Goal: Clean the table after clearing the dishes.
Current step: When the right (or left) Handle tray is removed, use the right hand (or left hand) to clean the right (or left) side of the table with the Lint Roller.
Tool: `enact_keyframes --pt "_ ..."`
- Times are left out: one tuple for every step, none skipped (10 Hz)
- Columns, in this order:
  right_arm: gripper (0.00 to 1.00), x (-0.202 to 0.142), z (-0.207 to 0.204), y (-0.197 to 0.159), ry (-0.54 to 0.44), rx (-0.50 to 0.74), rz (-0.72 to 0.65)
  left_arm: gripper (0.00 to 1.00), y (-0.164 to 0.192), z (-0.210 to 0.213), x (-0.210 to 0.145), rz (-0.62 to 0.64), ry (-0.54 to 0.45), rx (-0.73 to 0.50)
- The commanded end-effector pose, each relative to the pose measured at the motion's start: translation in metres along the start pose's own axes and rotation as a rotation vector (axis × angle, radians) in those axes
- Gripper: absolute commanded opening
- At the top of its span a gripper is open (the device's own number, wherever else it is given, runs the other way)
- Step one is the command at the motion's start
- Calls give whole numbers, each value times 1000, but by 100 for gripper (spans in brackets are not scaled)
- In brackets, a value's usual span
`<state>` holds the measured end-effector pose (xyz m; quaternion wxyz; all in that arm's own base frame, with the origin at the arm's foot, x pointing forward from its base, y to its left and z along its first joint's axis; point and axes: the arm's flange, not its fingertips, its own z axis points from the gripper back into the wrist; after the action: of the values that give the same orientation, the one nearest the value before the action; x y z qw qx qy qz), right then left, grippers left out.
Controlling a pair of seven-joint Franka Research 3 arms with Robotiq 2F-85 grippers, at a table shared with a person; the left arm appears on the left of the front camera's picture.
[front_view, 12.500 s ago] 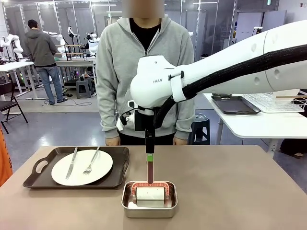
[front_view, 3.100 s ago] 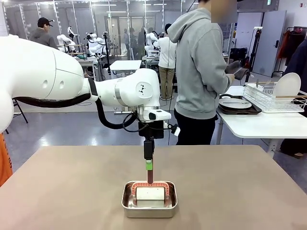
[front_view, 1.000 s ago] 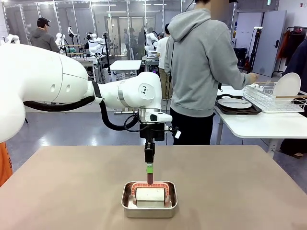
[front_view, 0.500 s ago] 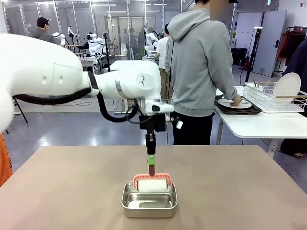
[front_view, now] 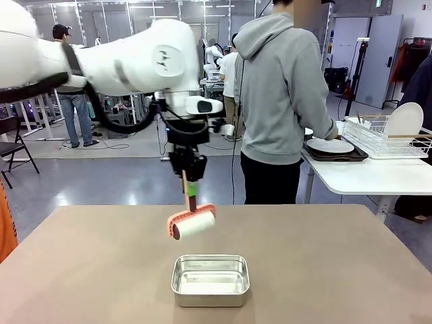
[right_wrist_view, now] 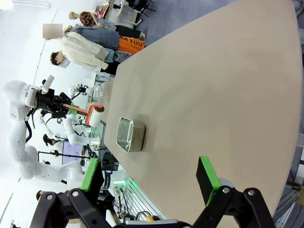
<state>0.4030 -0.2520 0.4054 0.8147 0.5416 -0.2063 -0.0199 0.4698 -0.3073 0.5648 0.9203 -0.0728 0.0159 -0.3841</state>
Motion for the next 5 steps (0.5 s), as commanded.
enact_keyframes --pt "100 -1 1 3 -2 9 13 9 26 -16 -70 427 -208 80" --pt "100 -1 1 3 -2 9 13 9 43 -19 -95 522 -286 76" --pt "100 -1 1 3 -2 9 13 9 57 -24 -109 590 -340 62" --pt "100 -1 1 3 -2 9 13 9 68 -30 -115 594 -361 12" --pt "100 -1 1 3 -2 9 13 9 72 -29 -116 540 -371 29"
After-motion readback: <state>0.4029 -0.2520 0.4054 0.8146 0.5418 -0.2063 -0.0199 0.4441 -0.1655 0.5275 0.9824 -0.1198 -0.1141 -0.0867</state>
